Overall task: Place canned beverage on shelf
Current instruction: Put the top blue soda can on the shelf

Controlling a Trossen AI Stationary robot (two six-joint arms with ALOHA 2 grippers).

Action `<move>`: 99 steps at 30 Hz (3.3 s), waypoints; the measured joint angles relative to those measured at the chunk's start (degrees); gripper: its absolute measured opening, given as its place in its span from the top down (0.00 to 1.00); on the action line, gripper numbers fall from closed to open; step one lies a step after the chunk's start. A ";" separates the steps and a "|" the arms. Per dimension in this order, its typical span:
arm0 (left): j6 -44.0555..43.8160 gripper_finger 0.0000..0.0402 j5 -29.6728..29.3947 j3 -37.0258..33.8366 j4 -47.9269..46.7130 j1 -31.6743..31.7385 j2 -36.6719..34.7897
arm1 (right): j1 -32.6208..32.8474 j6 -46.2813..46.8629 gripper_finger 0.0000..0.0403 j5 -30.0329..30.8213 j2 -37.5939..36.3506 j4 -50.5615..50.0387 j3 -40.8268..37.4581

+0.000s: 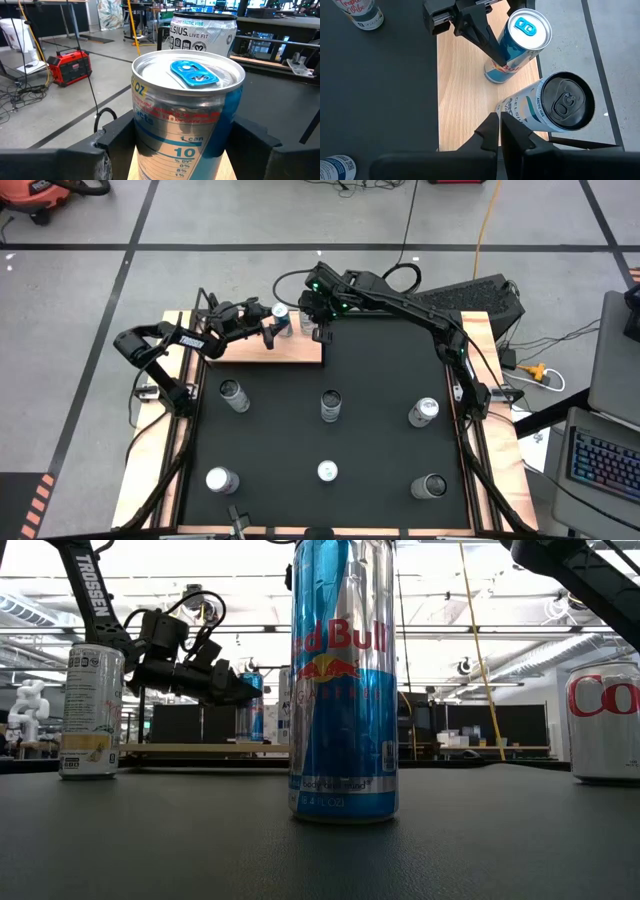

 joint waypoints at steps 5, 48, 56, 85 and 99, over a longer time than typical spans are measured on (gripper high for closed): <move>0.38 0.36 1.70 0.00 0.19 -0.02 0.00 | 0.00 0.00 1.00 0.01 0.00 0.00 0.00; 4.48 0.21 0.99 2.75 -4.00 1.70 0.00 | -0.02 -0.02 1.00 0.01 0.00 0.00 0.00; 2.91 0.21 3.00 2.74 -0.92 1.44 0.00 | -0.01 -0.01 1.00 0.01 0.00 0.02 0.00; -4.13 0.21 8.55 2.71 -12.31 1.53 -25.77 | 0.00 -0.02 1.00 0.01 0.00 0.02 0.00; -5.56 0.21 10.73 2.71 -33.00 1.43 -35.76 | -0.02 -1.63 1.00 0.01 0.04 9.65 -0.02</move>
